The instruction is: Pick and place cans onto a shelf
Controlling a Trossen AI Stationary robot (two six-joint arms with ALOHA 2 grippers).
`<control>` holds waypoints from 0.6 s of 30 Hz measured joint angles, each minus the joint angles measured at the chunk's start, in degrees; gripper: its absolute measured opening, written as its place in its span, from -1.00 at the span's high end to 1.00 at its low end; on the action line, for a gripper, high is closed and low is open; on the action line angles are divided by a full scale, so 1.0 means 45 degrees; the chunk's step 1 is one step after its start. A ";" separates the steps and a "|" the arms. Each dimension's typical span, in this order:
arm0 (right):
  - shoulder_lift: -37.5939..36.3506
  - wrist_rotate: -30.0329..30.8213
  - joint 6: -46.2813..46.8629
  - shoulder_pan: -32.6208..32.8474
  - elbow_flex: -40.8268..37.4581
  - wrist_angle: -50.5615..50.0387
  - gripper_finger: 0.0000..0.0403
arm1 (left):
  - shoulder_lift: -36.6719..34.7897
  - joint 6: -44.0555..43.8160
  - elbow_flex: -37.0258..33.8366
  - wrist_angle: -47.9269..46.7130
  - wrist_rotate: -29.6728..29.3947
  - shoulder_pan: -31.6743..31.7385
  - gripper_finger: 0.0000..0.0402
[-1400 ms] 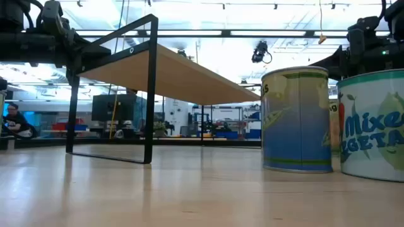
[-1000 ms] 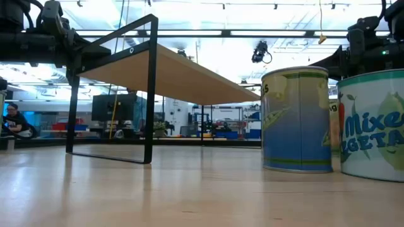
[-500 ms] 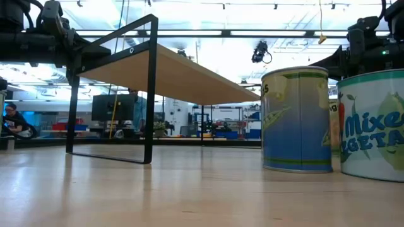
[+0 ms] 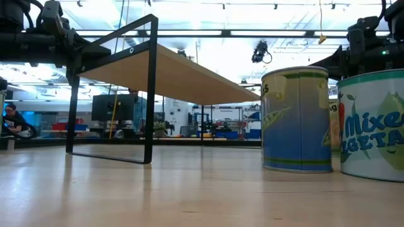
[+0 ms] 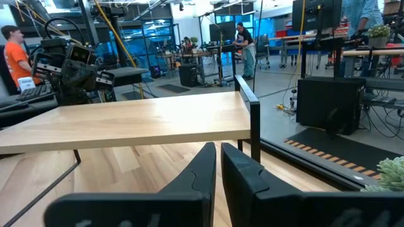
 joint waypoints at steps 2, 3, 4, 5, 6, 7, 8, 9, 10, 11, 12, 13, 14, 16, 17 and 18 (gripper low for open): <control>0.0001 0.0005 0.0001 -0.0001 -0.0005 -0.0001 0.84 | -0.0004 0.0000 0.0000 0.0016 0.0000 0.0004 0.89; 0.0001 0.0001 0.0001 0.0003 -0.0004 0.0000 0.84 | 0.0000 -0.0043 0.0000 0.0087 -0.0001 0.0002 0.89; -0.0002 0.0004 -0.0001 0.0001 -0.0004 -0.0002 0.84 | 0.0000 -0.0430 0.0000 0.0271 0.0058 0.0000 0.89; 0.0001 0.0002 -0.0001 0.0001 -0.0005 0.0014 0.84 | -0.0003 -0.1200 0.0000 0.0545 0.0204 0.0003 0.89; -0.0001 0.0005 -0.0004 -0.0001 -0.0005 0.0062 0.84 | -0.0005 -0.2173 0.0000 0.0821 0.0348 0.0005 0.89; 0.0001 0.0030 -0.0006 0.0001 -0.0005 0.0189 0.84 | -0.0005 -0.3043 0.0000 0.1052 0.0401 0.0005 0.89; -0.0004 0.0157 -0.0013 0.0004 -0.0005 0.0382 0.84 | -0.0003 -0.3716 0.0000 0.1295 0.0335 0.0000 0.89; 0.0001 0.0309 0.0024 0.0000 -0.0005 0.0762 0.84 | -0.0005 -0.4247 0.0000 0.1554 0.0180 0.0000 0.89; 0.0001 0.0454 0.0245 -0.0001 -0.0005 0.1371 0.84 | -0.0005 -0.4693 0.0000 0.1786 0.0013 0.0003 0.89; -0.0003 0.0555 0.0590 -0.0001 -0.0005 0.2106 0.84 | -0.0005 -0.4965 0.0000 0.2037 -0.0105 0.0005 0.89; -0.0004 0.0632 0.1039 -0.0001 -0.0005 0.2940 0.84 | -0.0005 -0.5058 0.0000 0.2244 -0.0196 0.0005 0.89; -0.0002 0.0708 0.1506 -0.0001 -0.0002 0.3744 0.84 | -0.0005 -0.5167 0.0000 0.2399 -0.0219 0.0005 0.89; -0.0004 0.0786 0.1943 0.0001 -0.0005 0.4527 0.84 | -0.0005 -0.5271 0.0000 0.2555 -0.0214 0.0005 0.89; -0.0004 0.0988 0.2682 -0.0001 -0.0005 0.5812 0.84 | -0.0005 -0.5285 0.0000 0.2794 -0.0138 0.0005 0.89; -0.0004 0.1096 0.3099 -0.0001 -0.0005 0.6333 0.84 | -0.0005 -0.5285 0.0000 0.2853 -0.0105 0.0005 0.89; -0.0004 0.1193 0.3567 -0.0001 -0.0005 0.6749 0.84 | -0.0005 -0.5285 0.0000 0.2902 -0.0102 0.0005 0.89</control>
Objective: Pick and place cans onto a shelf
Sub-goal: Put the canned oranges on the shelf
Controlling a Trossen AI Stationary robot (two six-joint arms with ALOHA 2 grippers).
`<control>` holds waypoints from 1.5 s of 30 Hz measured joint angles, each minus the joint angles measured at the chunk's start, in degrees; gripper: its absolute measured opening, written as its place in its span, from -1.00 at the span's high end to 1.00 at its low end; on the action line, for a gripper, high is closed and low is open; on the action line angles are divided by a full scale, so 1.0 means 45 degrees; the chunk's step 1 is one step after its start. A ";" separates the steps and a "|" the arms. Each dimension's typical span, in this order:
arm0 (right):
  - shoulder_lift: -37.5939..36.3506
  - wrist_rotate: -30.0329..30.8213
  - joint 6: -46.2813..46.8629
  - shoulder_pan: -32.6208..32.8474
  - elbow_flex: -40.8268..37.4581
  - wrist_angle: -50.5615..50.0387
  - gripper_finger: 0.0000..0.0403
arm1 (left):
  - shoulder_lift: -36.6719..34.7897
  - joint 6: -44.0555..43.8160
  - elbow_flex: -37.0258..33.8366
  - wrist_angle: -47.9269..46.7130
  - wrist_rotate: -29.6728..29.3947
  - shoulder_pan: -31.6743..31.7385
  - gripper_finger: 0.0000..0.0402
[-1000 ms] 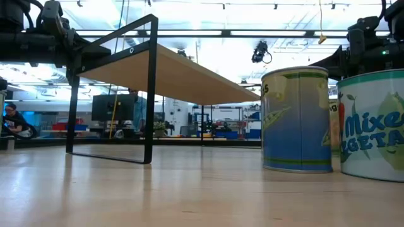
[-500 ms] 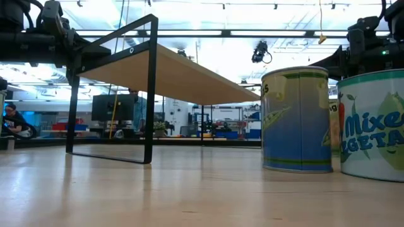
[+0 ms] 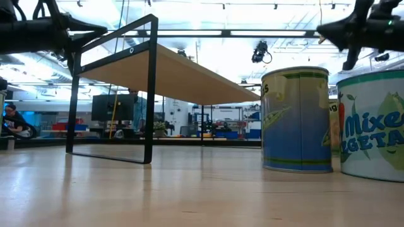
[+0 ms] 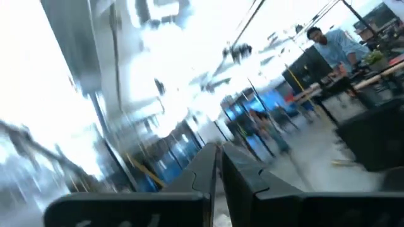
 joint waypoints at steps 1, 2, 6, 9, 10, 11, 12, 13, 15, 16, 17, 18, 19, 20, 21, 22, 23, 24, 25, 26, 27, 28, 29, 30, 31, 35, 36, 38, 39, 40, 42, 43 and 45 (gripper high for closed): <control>-0.0005 0.0043 0.0518 0.0000 0.0000 0.0228 0.84 | 0.0000 0.0002 0.0000 0.0012 0.0000 0.0000 0.89; 0.0000 0.0050 0.1087 0.0000 0.0000 0.0369 0.84 | 0.0000 0.0010 0.0000 0.0033 -0.0003 0.0000 0.89; 0.0000 0.0054 0.3363 0.0000 0.0000 0.0826 0.84 | 0.0000 0.0000 0.0000 0.0351 0.0000 0.0000 0.89; 0.0000 0.0083 0.4436 0.0000 0.0000 0.0979 0.84 | 0.0000 0.0017 0.0000 0.0403 -0.0209 -0.0004 0.89; 0.0000 0.0246 0.4506 0.0005 0.0000 0.0957 0.84 | 0.0000 0.0042 0.0000 0.0394 -0.0465 -0.0003 0.89; 0.0000 0.0502 0.4499 0.0001 0.0000 0.0937 0.84 | 0.0000 0.0210 0.0000 0.0380 -0.0624 0.0000 0.88; 0.0000 0.0757 0.4436 0.0000 0.0000 0.0935 0.84 | 0.0000 0.0526 0.0000 0.0378 -0.0611 0.0003 0.88; 0.0000 0.1011 0.4392 0.0000 0.0000 0.0940 0.84 | 0.0000 0.0735 0.0000 0.0376 -0.0531 0.0000 0.86; 0.0000 0.1443 0.4623 0.0002 0.0000 0.0948 0.84 | 0.0005 0.0609 0.0000 0.0372 -0.0428 -0.0002 0.82; 0.0000 0.1630 0.4868 0.0000 0.0000 0.0980 0.84 | 0.0005 0.0421 0.0000 0.0372 -0.0437 -0.0005 0.79; 0.0000 0.1768 0.5062 0.0000 0.0000 0.0993 0.84 | 0.0005 0.0335 0.0000 0.0386 -0.0432 -0.0005 0.76; 0.0000 0.1760 0.5287 0.0000 0.0000 0.0989 0.84 | 0.0005 0.0353 0.0017 0.0406 -0.0427 -0.0005 0.73; 0.0000 0.1744 0.5546 0.0000 0.0000 0.1005 0.84 | 0.0000 0.0560 0.0061 0.0338 -0.0432 -0.0005 0.70; 0.0005 0.1854 0.5614 -0.0009 0.0000 0.1016 0.84 | 0.0011 0.0895 0.0138 0.0169 -0.0437 -0.0005 0.67; 0.0043 0.2309 0.5565 -0.0020 0.0000 0.1007 0.84 | 0.0027 0.1309 0.0236 0.0109 -0.0434 -0.0005 0.64; 0.0063 0.2938 0.5465 -0.0024 0.0000 0.0968 0.84 | 0.0014 0.1725 0.0354 0.0146 -0.0489 0.0003 0.62; 0.0063 0.3431 0.5504 -0.0024 0.0000 0.0956 0.84 | 0.0010 0.2063 0.0489 0.0255 -0.0619 0.0000 0.60; 0.0063 0.3708 0.5833 -0.0024 0.0000 0.0989 0.84 | 0.0010 0.2313 0.0623 0.0337 -0.0752 0.0005 0.59; 0.0063 0.3764 0.6222 -0.0024 0.0000 0.0992 0.84 | 0.0010 0.2474 0.0735 0.0364 -0.0871 0.0008 0.58; 0.0063 0.3764 0.6511 -0.0025 0.0000 0.0980 0.84 | 0.0010 0.2685 0.0838 0.0339 -0.0970 0.0015 0.57; 0.0063 0.3709 0.6747 -0.0029 0.0001 0.0984 0.84 | 0.0010 0.2766 0.0922 0.0335 -0.1003 0.0010 0.57; 0.0063 0.3572 0.6873 -0.0034 0.0022 0.0962 0.84 | 0.0010 0.2793 0.1008 0.0338 -0.1090 0.0010 0.57; 0.0072 0.3231 0.6858 -0.0034 0.0109 0.0813 0.84 | 0.0010 0.2797 0.1082 0.0344 -0.1168 0.0010 0.57; 0.0151 0.2736 0.6635 -0.0034 0.0297 0.0677 0.84 | 0.0010 0.2792 0.1129 0.0348 -0.1264 0.0010 0.57; 0.0211 0.2167 0.6357 -0.0034 0.0538 0.0416 0.84 | 0.0010 0.2788 0.1159 0.0345 -0.1349 0.0010 0.57; 0.0692 0.1395 0.5662 -0.0034 0.1693 -0.1825 0.84 | 0.0010 0.2706 0.1161 0.0333 -0.2050 0.0010 0.56; 0.0841 0.1390 0.5662 -0.0034 0.2005 -0.2564 0.84 | 0.0010 0.2739 0.1166 0.0326 -0.2305 0.0010 0.54; 0.1145 0.1256 0.5723 -0.0034 0.2645 -0.4170 0.84 | 0.0010 0.2796 0.1171 0.0328 -0.2829 0.0010 0.49; 0.1364 0.0991 0.5820 -0.0034 0.2989 -0.5012 0.84 | 0.0010 0.2785 0.1175 0.0328 -0.3034 0.0010 0.46; 0.1623 0.0662 0.5985 -0.0034 0.3321 -0.5821 0.83 | 0.0010 0.2730 0.1180 0.0328 -0.3138 0.0010 0.41; 0.2259 -0.0137 0.6169 -0.0034 0.4045 -0.7308 0.80 | 0.0010 0.2691 0.1185 0.0328 -0.3150 0.0010 0.33; 0.2627 -0.0535 0.6212 -0.0029 0.4421 -0.7981 0.77 | 0.0014 0.2619 0.1185 0.0328 -0.3137 0.0010 0.28; 0.3514 -0.1214 0.6341 -0.0029 0.5230 -0.9266 0.68 | 0.0015 0.2377 0.1185 0.0323 -0.3111 0.0010 0.21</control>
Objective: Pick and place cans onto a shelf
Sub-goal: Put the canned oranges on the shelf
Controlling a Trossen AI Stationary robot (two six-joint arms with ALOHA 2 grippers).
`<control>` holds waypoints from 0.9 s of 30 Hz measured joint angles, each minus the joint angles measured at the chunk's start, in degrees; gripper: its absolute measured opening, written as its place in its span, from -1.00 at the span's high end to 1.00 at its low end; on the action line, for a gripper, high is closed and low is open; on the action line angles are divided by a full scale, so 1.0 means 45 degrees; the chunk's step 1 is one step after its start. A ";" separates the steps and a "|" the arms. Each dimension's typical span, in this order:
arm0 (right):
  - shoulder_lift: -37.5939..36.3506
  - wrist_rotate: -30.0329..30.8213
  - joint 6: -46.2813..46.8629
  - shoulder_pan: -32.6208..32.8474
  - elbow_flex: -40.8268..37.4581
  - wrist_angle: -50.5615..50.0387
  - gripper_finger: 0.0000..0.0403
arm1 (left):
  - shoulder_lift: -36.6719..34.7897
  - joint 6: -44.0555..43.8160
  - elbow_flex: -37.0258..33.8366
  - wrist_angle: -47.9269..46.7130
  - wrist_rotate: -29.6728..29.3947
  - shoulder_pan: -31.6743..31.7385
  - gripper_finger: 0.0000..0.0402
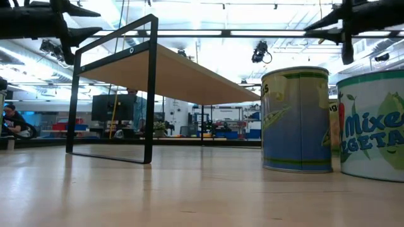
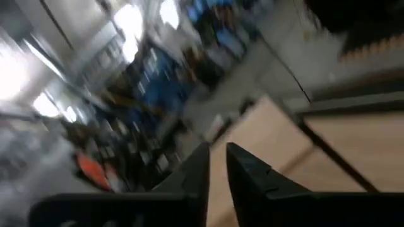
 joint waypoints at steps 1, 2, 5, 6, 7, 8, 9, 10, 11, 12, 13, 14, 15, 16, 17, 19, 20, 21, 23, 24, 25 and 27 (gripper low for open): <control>0.0461 -0.0318 -0.0005 -0.0005 0.0406 -0.0641 0.63 | 0.0000 -0.0015 0.0000 0.0003 0.0003 0.0000 0.18; 0.0964 -0.0610 -0.0050 -0.0002 0.0835 -0.1228 0.56 | 0.0000 -0.0019 0.0000 0.0005 0.0000 0.0000 0.16; 0.2442 -0.1523 -0.0510 0.0000 0.2156 -0.2973 0.35 | 0.0000 -0.0025 0.0005 -0.0022 0.0003 0.0000 0.12; 0.2946 -0.1841 -0.0722 -0.0002 0.2613 -0.3578 0.27 | 0.0000 -0.0027 0.0010 -0.0077 0.0003 0.0000 0.11; 0.3445 -0.2133 -0.0940 -0.0005 0.3041 -0.4165 0.19 | 0.0000 -0.0027 0.0010 -0.0136 0.0003 0.0000 0.11; 0.3950 -0.2460 -0.1172 -0.0004 0.3470 -0.4783 0.10 | 0.0000 -0.0027 0.0010 -0.0219 0.0003 0.0000 0.11; 0.4450 -0.2772 -0.1426 -0.0005 0.3898 -0.5397 0.02 | 0.0000 -0.0031 0.0010 -0.0300 0.0008 0.0000 0.11; 0.4946 -0.3057 -0.1706 -0.0005 0.4324 -0.6001 -0.06 | 0.0005 -0.0031 0.0010 -0.0353 0.0040 0.0000 0.11; 0.5393 -0.3331 -0.1999 0.0000 0.4727 -0.6588 -0.15 | 0.0005 -0.0022 0.0025 -0.0441 0.0151 0.0000 0.11; 0.5838 -0.3520 -0.2301 0.0000 0.5138 -0.7185 -0.23 | 0.0005 -0.0022 0.0132 -0.0776 0.0289 0.0000 0.11; 0.6274 -0.3683 -0.2605 -0.0005 0.5524 -0.7708 -0.30 | 0.0048 -0.0024 0.0320 -0.1331 0.0420 0.0000 0.11; 0.6672 -0.3787 -0.2905 -0.0005 0.5868 -0.8157 -0.38 | 0.0162 0.0007 0.0593 -0.1944 0.0563 0.0000 0.11; 0.7044 -0.3824 -0.3218 -0.0005 0.6172 -0.8542 -0.45 | 0.0305 0.0073 0.0900 -0.2583 0.0701 0.0000 0.11; 0.7360 -0.3833 -0.3520 0.0000 0.6439 -0.8828 -0.51 | 0.0480 0.0202 0.1222 -0.3136 0.0827 0.0000 0.11; 0.7635 -0.3836 -0.3796 -0.0005 0.6684 -0.9021 -0.56 | 0.0701 0.0323 0.1584 -0.3597 0.0953 0.0000 0.11; 0.8100 -0.3837 -0.4251 -0.0005 0.7086 -0.9231 -0.65 | 0.1140 0.0742 0.2298 -0.4228 0.1292 -0.0010 0.11; 0.8302 -0.3846 -0.4475 -0.0005 0.7234 -0.9312 -0.68 | 0.1386 0.1028 0.2703 -0.4566 0.1448 -0.0010 0.11; 0.8517 -0.3900 -0.4732 -0.0005 0.7367 -0.9404 -0.71 | 0.1646 0.1252 0.3122 -0.4969 0.1570 -0.0010 0.11; 0.8966 -0.4031 -0.5291 -0.0005 0.7572 -0.9659 -0.74 | 0.2208 0.1560 0.3978 -0.5984 0.1594 -0.0010 0.11; 0.9196 -0.4085 -0.5638 0.0004 0.7618 -0.9789 -0.75 | 0.2529 0.1681 0.4407 -0.6542 0.1558 -0.0010 0.11; 0.9408 -0.4146 -0.5897 0.0036 0.7632 -0.9904 -0.75 | 0.2844 0.1842 0.4815 -0.7009 0.1509 -0.0010 0.11; 0.9792 -0.4102 -0.6041 0.0127 0.7632 -1.0003 -0.75 | 0.3411 0.2065 0.5546 -0.7953 0.1486 -0.0010 0.09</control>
